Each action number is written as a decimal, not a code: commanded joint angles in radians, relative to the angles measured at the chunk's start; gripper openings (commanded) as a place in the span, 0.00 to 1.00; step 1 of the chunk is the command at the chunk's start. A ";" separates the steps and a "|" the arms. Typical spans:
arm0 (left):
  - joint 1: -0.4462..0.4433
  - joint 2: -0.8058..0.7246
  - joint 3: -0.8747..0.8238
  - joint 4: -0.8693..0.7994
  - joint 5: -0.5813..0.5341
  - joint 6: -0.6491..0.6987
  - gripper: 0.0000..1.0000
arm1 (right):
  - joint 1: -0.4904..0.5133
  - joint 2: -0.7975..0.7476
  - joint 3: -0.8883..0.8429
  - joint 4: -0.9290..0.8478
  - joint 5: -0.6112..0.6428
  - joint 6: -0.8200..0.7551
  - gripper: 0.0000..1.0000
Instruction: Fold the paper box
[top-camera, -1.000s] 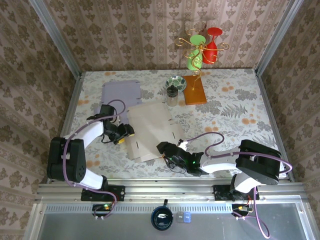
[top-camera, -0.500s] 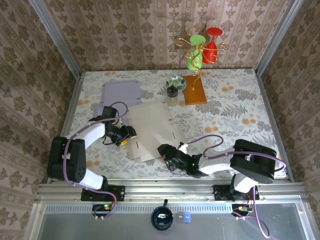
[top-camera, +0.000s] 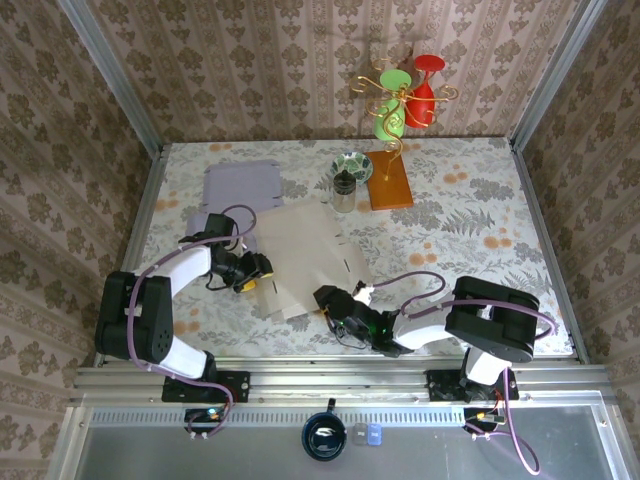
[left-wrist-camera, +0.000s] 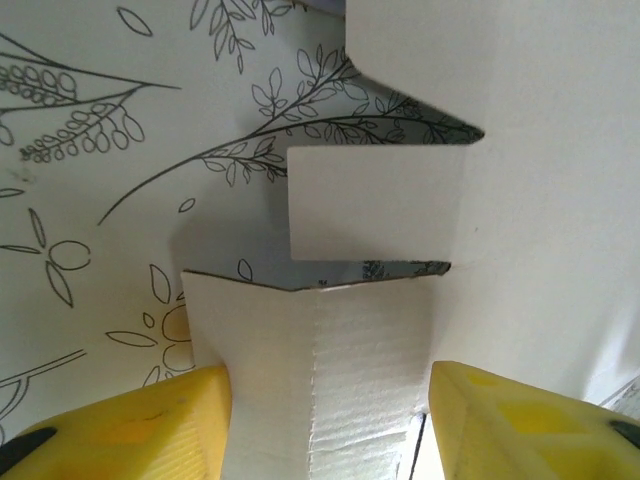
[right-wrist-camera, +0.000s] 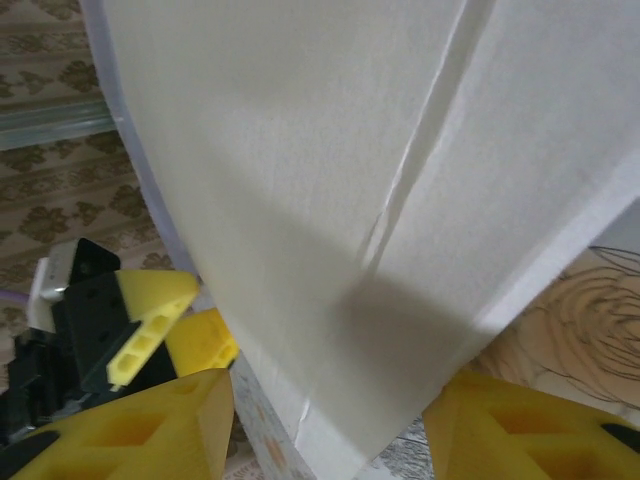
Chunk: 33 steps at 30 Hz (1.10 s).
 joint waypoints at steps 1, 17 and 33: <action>-0.008 0.011 -0.012 -0.008 0.021 -0.003 0.55 | -0.003 0.002 -0.011 0.059 0.095 -0.054 0.51; -0.008 -0.004 -0.004 -0.031 0.015 0.009 0.53 | -0.009 0.001 0.020 0.074 0.153 -0.085 0.24; -0.018 -0.240 0.062 -0.152 -0.150 0.010 0.61 | -0.029 -0.087 0.122 -0.082 0.139 -0.118 0.00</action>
